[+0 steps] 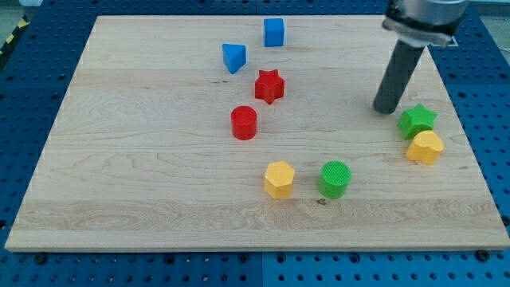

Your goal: Move the green star right to the green circle

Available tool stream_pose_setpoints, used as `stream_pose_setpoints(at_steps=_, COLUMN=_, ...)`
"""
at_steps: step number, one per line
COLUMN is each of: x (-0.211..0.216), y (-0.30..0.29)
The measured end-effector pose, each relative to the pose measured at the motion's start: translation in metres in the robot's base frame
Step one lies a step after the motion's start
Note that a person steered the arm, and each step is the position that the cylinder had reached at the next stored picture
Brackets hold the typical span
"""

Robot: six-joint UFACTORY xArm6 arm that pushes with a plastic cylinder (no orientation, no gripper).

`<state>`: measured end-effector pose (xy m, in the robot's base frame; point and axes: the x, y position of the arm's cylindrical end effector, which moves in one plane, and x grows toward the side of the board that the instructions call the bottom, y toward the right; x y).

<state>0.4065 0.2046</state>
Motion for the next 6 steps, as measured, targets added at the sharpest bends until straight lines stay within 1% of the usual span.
stream_pose_setpoints(at_steps=1, x=-0.007, y=0.070)
stream_pose_setpoints(at_steps=2, x=0.014, y=0.088)
stream_pose_setpoints(at_steps=4, x=0.026, y=0.009)
stream_pose_setpoints(at_steps=5, x=0.043, y=0.004)
stream_pose_setpoints(at_steps=6, x=0.045, y=-0.005)
